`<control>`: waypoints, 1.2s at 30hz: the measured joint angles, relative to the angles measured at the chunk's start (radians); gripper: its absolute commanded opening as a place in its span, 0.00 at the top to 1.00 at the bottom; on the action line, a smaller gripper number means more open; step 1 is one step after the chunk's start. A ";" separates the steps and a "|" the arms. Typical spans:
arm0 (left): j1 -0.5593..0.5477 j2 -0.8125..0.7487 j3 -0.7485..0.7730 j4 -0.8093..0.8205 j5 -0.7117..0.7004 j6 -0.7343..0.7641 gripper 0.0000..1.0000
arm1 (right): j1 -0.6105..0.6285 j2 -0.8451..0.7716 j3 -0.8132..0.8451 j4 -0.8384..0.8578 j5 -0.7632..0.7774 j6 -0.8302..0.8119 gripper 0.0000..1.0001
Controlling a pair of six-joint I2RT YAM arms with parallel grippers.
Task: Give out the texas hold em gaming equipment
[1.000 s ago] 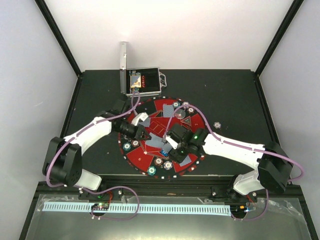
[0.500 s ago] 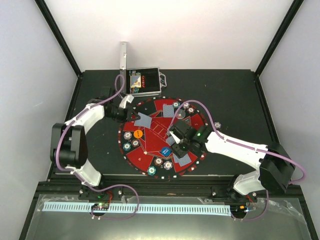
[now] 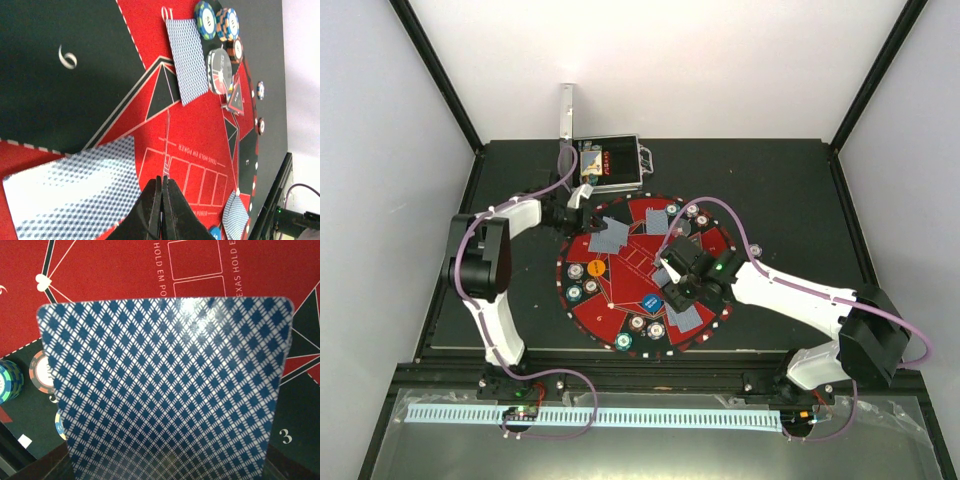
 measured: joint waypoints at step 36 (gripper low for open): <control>0.064 0.132 0.102 -0.079 -0.189 0.101 0.56 | -0.004 0.000 0.000 0.001 -0.020 0.000 0.38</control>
